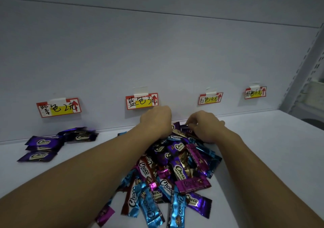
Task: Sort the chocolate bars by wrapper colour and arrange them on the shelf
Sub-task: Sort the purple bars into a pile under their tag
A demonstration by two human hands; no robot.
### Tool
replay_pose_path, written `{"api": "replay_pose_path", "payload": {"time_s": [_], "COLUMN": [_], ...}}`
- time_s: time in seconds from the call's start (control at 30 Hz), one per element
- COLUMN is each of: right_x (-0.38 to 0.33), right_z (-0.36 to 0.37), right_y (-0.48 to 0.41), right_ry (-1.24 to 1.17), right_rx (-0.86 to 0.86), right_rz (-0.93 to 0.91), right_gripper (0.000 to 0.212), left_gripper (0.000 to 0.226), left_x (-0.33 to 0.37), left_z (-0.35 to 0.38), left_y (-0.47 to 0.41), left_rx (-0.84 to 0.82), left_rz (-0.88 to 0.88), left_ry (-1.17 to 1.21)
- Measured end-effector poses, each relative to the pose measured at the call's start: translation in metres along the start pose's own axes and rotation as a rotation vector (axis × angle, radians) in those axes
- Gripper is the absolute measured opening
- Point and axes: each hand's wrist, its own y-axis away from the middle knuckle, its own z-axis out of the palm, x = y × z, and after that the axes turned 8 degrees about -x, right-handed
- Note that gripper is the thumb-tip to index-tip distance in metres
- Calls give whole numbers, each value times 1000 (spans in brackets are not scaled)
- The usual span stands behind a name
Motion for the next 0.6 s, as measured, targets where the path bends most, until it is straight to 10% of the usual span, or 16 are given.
{"api": "replay_pose_path", "payload": {"time_s": [0.3, 0.6], "right_x": [-12, -110], "right_z": [-10, -4], "right_y": [19, 49], "right_ry": [-254, -355], "right_rx": [296, 299], "right_rz": [-159, -358], "right_gripper": [20, 16], "left_gripper": [12, 5], "left_x": [-12, -174], "left_z": [-29, -70], "left_y": [52, 161], "left_rx": [259, 471], "left_rz": [234, -7], "left_ry": [100, 118]}}
